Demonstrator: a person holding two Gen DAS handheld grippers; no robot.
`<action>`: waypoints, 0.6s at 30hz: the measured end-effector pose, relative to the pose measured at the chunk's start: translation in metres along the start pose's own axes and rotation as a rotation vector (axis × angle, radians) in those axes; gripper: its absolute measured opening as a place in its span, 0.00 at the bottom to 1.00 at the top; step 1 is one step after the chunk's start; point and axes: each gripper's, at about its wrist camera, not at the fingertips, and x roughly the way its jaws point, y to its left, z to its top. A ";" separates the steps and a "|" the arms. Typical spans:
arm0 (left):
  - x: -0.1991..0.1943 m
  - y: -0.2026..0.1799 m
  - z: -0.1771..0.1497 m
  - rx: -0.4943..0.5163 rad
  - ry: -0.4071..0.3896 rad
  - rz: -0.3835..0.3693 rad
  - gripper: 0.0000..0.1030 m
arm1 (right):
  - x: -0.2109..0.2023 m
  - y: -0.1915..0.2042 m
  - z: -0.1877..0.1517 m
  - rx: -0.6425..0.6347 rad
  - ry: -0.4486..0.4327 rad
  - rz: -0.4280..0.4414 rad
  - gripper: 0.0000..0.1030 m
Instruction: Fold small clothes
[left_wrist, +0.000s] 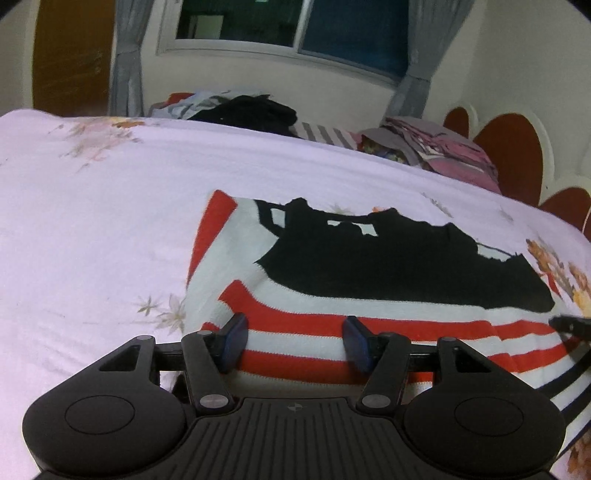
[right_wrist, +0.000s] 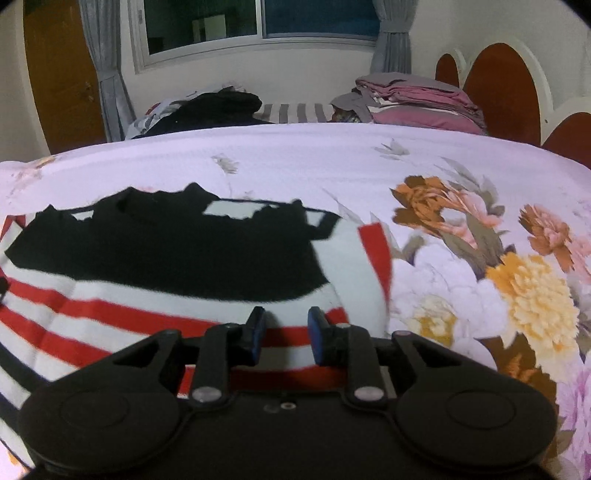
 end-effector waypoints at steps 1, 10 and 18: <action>-0.002 -0.001 0.000 -0.003 0.003 0.005 0.57 | -0.002 0.002 0.000 -0.008 0.005 -0.011 0.23; -0.035 -0.026 -0.004 0.005 0.007 -0.048 0.57 | -0.040 0.043 -0.008 0.023 -0.026 0.093 0.27; -0.032 -0.031 -0.031 0.054 0.078 -0.053 0.57 | -0.038 0.079 -0.031 -0.085 0.035 0.029 0.27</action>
